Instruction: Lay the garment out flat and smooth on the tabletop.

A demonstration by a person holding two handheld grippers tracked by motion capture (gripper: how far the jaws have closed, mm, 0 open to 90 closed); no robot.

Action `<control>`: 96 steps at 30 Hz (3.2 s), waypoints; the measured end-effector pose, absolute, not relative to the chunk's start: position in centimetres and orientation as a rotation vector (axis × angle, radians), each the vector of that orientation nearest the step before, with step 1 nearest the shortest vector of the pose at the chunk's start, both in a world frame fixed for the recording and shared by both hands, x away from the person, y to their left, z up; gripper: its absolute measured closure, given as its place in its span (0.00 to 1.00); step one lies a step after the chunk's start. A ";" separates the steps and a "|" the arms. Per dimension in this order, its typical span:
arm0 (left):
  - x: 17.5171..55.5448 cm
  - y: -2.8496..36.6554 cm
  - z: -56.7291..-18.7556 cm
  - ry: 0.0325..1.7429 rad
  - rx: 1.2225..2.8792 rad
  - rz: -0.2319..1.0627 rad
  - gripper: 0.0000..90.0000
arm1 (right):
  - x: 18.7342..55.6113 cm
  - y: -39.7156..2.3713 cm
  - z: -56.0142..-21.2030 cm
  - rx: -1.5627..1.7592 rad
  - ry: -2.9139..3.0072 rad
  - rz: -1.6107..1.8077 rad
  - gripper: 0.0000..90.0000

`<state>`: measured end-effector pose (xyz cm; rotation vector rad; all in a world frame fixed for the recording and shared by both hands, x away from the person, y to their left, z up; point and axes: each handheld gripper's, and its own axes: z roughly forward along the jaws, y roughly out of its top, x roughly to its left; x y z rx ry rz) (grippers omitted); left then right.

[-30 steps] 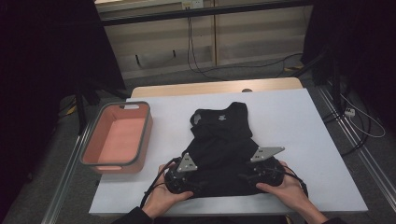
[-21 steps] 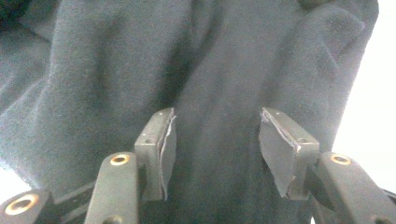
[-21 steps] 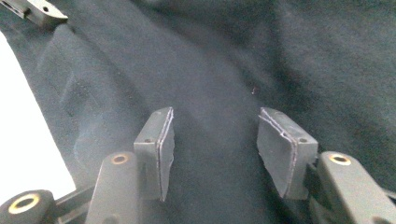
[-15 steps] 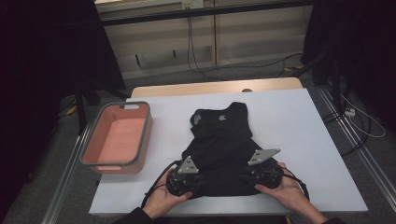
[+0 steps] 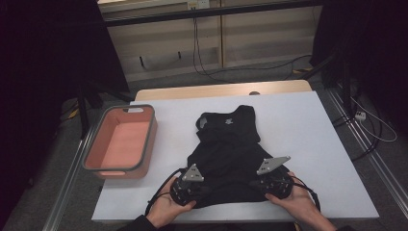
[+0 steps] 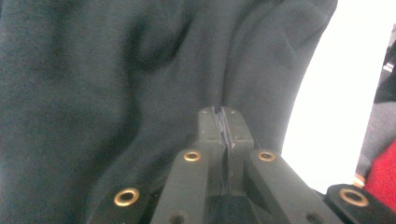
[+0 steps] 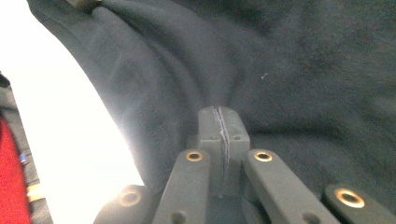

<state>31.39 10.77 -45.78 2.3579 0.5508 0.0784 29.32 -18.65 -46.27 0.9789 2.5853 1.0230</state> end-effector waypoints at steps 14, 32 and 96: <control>28.6 11.9 -45.8 0.541 2.364 0.011 0.98 | 25.9 -18.8 -46.2 0.980 2.629 1.023 1.00; 28.6 13.5 -45.2 0.628 2.304 0.059 0.66 | 25.3 -20.4 -45.4 1.063 2.495 1.137 0.66; 37.8 13.1 -45.7 0.812 2.271 0.265 0.98 | 34.3 -20.2 -45.8 1.187 2.310 1.047 0.97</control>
